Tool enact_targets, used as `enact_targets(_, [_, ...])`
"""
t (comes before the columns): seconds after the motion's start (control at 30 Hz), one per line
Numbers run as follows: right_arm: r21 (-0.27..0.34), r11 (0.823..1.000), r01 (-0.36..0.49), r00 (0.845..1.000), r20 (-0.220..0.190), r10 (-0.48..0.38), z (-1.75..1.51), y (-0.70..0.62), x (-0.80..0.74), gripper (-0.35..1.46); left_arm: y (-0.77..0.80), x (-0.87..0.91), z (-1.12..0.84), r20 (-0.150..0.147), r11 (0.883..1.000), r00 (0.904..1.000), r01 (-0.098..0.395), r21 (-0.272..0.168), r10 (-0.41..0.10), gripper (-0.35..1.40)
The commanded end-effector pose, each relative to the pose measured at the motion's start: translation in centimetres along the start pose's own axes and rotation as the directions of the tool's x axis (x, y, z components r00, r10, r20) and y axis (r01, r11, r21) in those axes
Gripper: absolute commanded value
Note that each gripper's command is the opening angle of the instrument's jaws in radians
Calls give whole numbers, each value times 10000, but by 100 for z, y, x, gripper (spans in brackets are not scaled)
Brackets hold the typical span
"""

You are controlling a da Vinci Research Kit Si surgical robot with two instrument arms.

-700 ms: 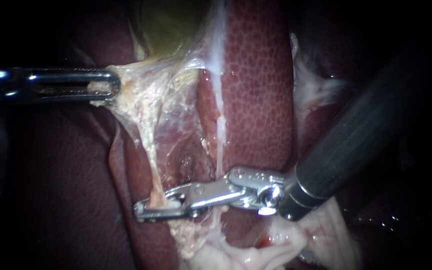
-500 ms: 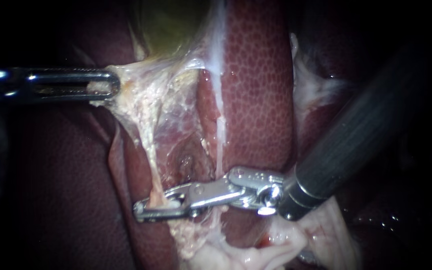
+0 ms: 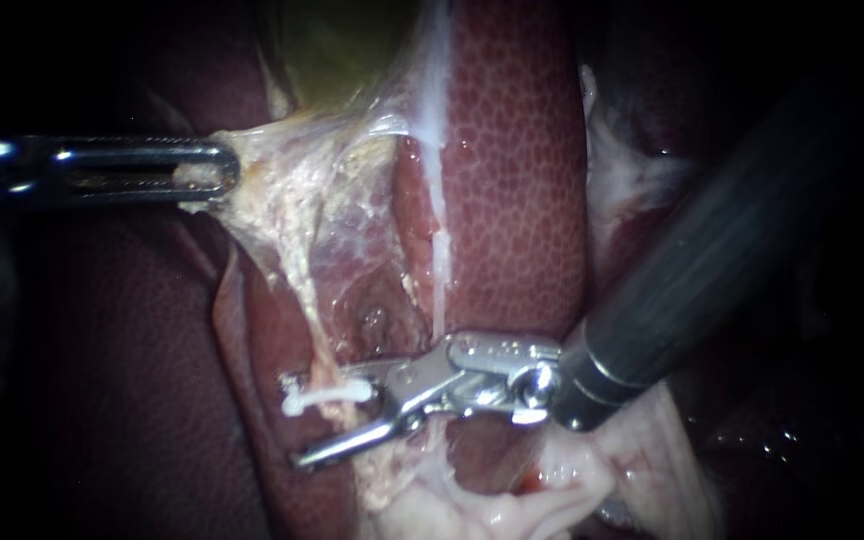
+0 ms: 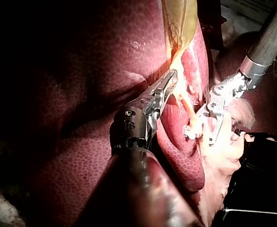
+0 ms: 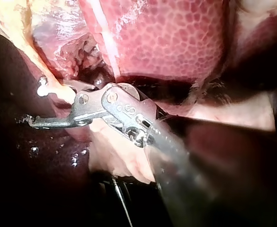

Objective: Going back first clip left tube

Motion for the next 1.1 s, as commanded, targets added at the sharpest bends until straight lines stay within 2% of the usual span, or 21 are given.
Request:
enact_targets(0.03, [-28, 10000, 7, 10000, -23, -7, -7, 1, 1, 60, 0, 0, 0, 1, 10000, 10000, -2, -7, 2, -35])
enact_targets(0.2, [-187, 9997, 127, 9999, -71, -128, -37, 6, 5, 60, 0, 0, 0, 1, 10000, 10000, -2, -8, 2, -35])
enact_targets(0.33, [-289, 9994, 215, 9997, -98, -218, -60, 4, 10, 60, 0, 0, -1, 0, 10000, 10000, -3, -3, 3, -35])
enact_targets(0.53, [-369, 9984, 423, 9990, -126, -428, -103, -15, 26, 60, 0, 0, -1, -1, 10000, 10000, -4, 0, 4, -35])
enact_targets(0.8, [-873, 9909, 1027, 9943, -203, -1048, -170, -46, 63, 60, 0, 0, 0, 3, 10000, 10000, -6, -9, 6, -35])
enact_targets(1.0, [-984, 9856, 1372, 9902, -131, -1392, -193, -63, 85, 60, -1, 12, 13, 66, 9999, 10000, -62, -132, 63, -35])
enact_targets(1.1, [-976, 9844, 1463, 9889, -98, -1480, -195, -67, 88, 60, 0, 23, 26, 41, 9999, 9999, -123, -79, 123, -35])
